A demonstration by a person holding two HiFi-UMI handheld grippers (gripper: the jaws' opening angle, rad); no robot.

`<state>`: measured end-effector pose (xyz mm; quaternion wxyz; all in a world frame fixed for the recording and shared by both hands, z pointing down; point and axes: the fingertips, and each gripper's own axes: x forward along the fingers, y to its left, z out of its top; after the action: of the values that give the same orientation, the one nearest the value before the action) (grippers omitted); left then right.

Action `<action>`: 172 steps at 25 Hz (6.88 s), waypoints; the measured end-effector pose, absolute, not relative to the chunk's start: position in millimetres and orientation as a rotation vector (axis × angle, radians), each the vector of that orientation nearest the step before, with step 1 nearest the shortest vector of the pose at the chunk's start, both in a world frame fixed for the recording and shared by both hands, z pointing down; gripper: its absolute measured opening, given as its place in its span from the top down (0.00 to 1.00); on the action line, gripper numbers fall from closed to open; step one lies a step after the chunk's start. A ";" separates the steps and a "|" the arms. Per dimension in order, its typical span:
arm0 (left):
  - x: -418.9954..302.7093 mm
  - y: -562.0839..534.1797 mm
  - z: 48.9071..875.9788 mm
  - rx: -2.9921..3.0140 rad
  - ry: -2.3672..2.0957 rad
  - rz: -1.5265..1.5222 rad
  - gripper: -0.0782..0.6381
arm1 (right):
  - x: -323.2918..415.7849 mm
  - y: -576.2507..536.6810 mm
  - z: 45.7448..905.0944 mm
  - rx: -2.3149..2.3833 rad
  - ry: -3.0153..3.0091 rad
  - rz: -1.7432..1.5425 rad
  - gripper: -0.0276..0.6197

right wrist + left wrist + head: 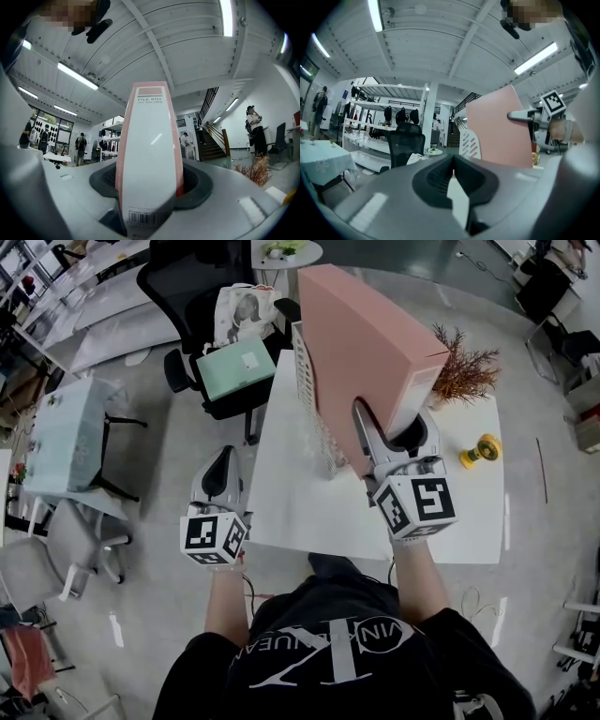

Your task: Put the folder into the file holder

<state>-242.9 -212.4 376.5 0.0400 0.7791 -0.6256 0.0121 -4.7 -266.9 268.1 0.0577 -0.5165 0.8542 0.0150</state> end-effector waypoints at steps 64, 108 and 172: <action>-243.0 -233.9 432.3 2.285 -1.869 0.109 0.89 | -27.8 -300.1 350.6 -1.639 2.595 0.010 0.49; -233.2 -220.3 436.1 2.286 -1.860 0.098 0.89 | -28.8 -293.5 436.9 -1.730 2.818 -0.166 0.46; -169.9 -156.4 388.0 2.444 -1.757 -0.038 0.89 | 66.1 -179.7 384.2 -1.713 2.734 -0.102 0.95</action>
<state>-169.9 -156.4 388.0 0.0653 0.8101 -0.5825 -0.0126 66.1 -179.7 384.2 -0.0432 -0.5300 0.8463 -0.0314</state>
